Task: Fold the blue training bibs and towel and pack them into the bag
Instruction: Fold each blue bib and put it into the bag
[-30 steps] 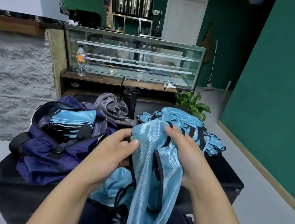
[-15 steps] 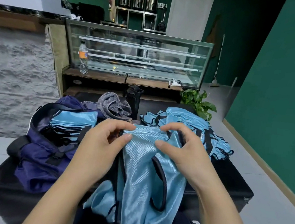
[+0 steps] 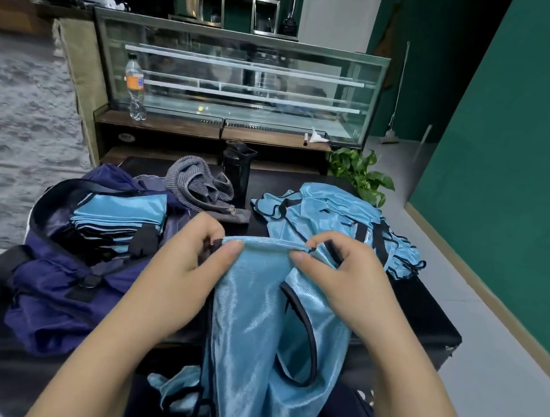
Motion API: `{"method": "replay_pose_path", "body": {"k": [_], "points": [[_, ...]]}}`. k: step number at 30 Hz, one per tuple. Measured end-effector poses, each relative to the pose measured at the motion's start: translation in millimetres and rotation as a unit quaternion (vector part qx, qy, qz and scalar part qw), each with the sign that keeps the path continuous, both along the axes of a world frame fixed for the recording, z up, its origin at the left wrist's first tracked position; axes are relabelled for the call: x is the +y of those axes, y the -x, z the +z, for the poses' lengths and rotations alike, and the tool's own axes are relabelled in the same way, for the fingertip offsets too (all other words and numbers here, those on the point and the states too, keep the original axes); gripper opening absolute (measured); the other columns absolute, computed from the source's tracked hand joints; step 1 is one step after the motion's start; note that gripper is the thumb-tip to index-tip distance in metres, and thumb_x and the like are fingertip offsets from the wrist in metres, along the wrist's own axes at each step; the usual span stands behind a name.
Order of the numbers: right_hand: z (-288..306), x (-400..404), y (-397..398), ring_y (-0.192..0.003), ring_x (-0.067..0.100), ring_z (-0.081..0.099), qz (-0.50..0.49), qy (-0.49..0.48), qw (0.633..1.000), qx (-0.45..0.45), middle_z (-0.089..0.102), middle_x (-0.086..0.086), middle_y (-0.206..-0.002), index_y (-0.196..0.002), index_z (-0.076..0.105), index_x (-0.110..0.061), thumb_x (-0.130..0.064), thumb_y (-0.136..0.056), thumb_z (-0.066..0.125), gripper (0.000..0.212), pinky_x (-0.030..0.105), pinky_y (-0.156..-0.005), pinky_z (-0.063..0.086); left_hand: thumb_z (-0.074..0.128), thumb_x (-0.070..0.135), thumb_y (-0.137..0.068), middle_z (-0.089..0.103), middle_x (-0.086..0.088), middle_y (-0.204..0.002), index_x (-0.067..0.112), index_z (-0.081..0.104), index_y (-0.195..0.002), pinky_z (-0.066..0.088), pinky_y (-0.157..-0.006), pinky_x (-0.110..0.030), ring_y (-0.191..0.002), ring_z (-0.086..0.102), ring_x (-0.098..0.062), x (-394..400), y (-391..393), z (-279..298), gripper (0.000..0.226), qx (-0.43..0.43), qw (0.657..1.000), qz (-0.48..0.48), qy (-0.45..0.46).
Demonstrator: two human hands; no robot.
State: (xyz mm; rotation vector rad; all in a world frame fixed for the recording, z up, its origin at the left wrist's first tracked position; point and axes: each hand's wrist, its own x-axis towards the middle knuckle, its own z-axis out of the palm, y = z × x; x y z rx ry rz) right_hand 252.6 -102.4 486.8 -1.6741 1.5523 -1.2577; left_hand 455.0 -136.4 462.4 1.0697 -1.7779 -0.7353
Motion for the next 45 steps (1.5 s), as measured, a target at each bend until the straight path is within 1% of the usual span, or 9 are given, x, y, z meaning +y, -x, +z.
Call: {"method": "replay_pose_path", "body": {"k": [6,13,21,24,28,32,35,41,45], "points": [[-10.7,-14.0,-3.0,-0.051,0.002,0.042,-0.04,-0.068,0.992,-0.098,0.046,-0.014,-0.055,-0.079,0.059,-0.012,-0.029,-0.087,0.067,0.021,0.015,-0.052,0.034,0.064,0.033,-0.077,0.043,-0.006,-0.063,0.03,0.054,-0.077,0.026,-0.053,-0.029,-0.058,0.032,-0.019,-5.1,5.9,-2.2,0.011,0.206,0.969,-0.086,-0.108],[-36.8,-46.8,2.0,-0.065,0.018,0.038,-0.145,-0.161,0.924,-0.316,0.038,0.001,-0.068,-0.07,0.038,-0.018,-0.02,-0.082,0.047,0.014,0.034,-0.067,0.031,0.071,0.019,-0.083,0.052,-0.003,-0.058,0.022,0.066,-0.07,0.041,-0.047,-0.015,-0.05,0.044,-0.01,-14.8,2.3,-8.4,0.015,0.198,0.963,-0.086,-0.159],[-42.9,-55.6,-4.5,-0.051,0.01,0.021,-0.085,-0.041,0.987,-0.129,0.023,-0.007,-0.054,-0.063,0.032,-0.017,-0.027,-0.085,0.07,0.045,0.024,-0.049,0.021,0.072,0.013,-0.077,0.072,0.006,-0.091,0.029,0.058,-0.095,0.039,-0.053,-0.014,-0.053,0.046,-0.008,-16.1,9.7,-13.4,0.028,0.028,0.932,-0.256,-0.254],[-41.0,-54.1,-10.2,-0.043,0.004,0.021,-0.024,-0.049,0.991,-0.118,0.025,-0.013,-0.045,-0.057,0.039,-0.013,-0.019,-0.083,0.073,0.043,0.017,-0.043,0.02,0.064,0.017,-0.085,0.072,0.005,-0.084,0.035,0.059,-0.09,0.045,-0.067,-0.028,-0.064,0.055,-0.014,-19.7,21.3,-17.8,0.02,-0.018,0.961,-0.202,-0.188],[-41.8,-52.6,-18.8,-0.048,0.001,0.051,0.104,-0.105,0.978,-0.146,0.059,-0.009,-0.052,-0.073,0.062,-0.011,-0.008,-0.093,0.058,0.021,0.014,-0.054,0.042,0.065,0.016,-0.087,0.066,0.008,-0.062,0.029,0.062,-0.078,0.047,-0.067,-0.028,-0.057,0.057,-0.006,-26.1,30.6,-18.8,0.016,-0.092,0.99,-0.073,-0.073],[-43.8,-53.5,-16.6,-0.085,0.024,0.066,0.178,-0.149,0.961,-0.15,0.07,0.008,-0.087,-0.095,0.067,-0.017,-0.012,-0.101,0.043,0.025,0.043,-0.093,0.052,0.072,0.029,-0.079,0.064,0.011,-0.062,0.028,0.058,-0.071,0.04,-0.058,-0.017,-0.058,0.055,-0.006,-32.2,28.7,-21.6,0.016,-0.126,0.992,-0.026,-0.018],[-47.0,-53.6,-16.4,-0.105,0.046,0.058,0.181,-0.159,0.964,-0.114,0.067,0.021,-0.106,-0.101,0.068,-0.026,-0.03,-0.092,0.043,0.027,0.06,-0.098,0.042,0.073,0.045,-0.072,0.061,0.009,-0.062,0.03,0.055,-0.067,0.041,-0.057,-0.024,-0.057,0.054,-0.01,-38.2,24.8,-28.9,0.024,-0.134,0.991,-0.01,0.016],[-46.2,-51.5,-16.0,-0.105,0.029,0.064,0.208,-0.177,0.957,-0.095,0.071,0.009,-0.104,-0.098,0.07,-0.033,-0.029,-0.09,0.041,0.031,0.051,-0.101,0.044,0.065,0.058,-0.061,0.054,0.017,-0.053,0.029,0.049,-0.063,0.037,-0.05,-0.024,-0.05,0.047,-0.004,-39.2,23.3,-35.4,0.033,-0.137,0.99,0.017,0.042],[-41.2,-47.4,-13.5,-0.086,0.003,0.066,0.232,-0.173,0.949,-0.121,0.072,-0.005,-0.09,-0.107,0.07,-0.016,-0.008,-0.098,0.049,0.024,0.02,-0.085,0.049,0.052,0.061,-0.06,0.05,0.014,-0.065,0.024,0.046,-0.061,0.029,-0.048,-0.029,-0.055,0.041,-0.006,-37.7,22.6,-37.4,0.037,-0.138,0.985,0.071,0.074]]}}
